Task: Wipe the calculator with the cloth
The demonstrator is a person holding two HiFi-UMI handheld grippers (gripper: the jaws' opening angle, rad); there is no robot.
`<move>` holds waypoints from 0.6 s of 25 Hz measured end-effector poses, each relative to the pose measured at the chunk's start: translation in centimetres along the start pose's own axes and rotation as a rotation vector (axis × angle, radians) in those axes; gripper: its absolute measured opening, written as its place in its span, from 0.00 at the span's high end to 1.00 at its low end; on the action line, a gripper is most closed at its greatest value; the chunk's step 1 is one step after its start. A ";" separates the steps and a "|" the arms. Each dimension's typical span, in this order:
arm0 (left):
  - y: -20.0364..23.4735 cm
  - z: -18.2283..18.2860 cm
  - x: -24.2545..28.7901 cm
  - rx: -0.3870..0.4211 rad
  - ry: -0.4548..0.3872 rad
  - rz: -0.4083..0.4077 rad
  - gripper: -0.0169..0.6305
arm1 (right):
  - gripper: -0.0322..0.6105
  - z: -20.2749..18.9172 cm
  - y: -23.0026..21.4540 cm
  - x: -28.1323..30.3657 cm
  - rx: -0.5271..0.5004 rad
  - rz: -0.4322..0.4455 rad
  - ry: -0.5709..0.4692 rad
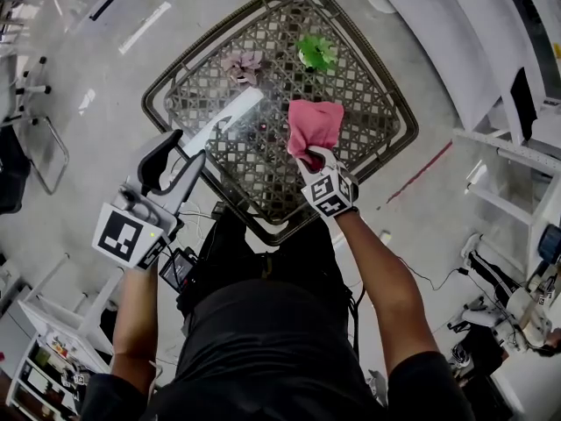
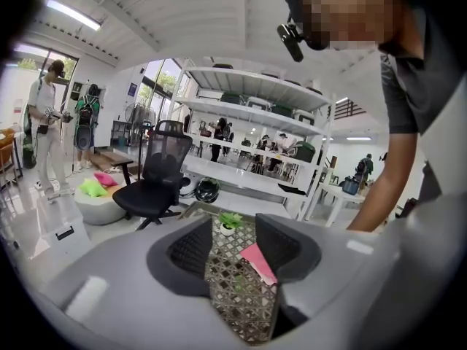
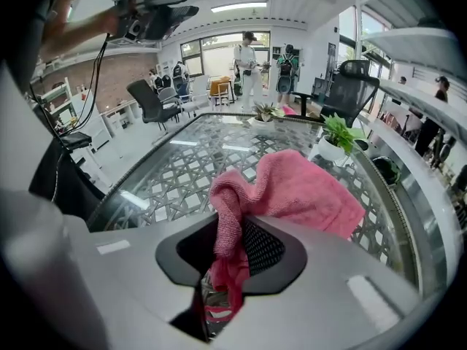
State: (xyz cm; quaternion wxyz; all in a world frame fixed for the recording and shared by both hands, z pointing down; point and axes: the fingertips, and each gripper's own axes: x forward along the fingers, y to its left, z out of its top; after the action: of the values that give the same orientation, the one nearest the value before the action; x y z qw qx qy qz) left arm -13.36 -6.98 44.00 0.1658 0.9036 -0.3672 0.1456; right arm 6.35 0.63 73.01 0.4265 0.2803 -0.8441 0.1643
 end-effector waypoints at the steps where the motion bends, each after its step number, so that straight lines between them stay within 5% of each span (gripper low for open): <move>1: -0.1 0.1 0.2 0.001 0.000 -0.003 0.67 | 0.84 -0.1 -0.1 -0.1 0.003 -0.001 -0.001; 15: -1.0 0.2 2.3 0.002 0.014 -0.027 0.67 | 0.84 -2.7 -2.1 -2.0 0.106 -0.023 0.003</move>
State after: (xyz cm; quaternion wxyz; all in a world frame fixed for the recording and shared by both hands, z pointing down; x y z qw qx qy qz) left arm -11.04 -7.86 44.56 0.1692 0.9076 -0.3537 0.1502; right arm 10.29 1.06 72.99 0.4140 0.3119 -0.8304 0.2041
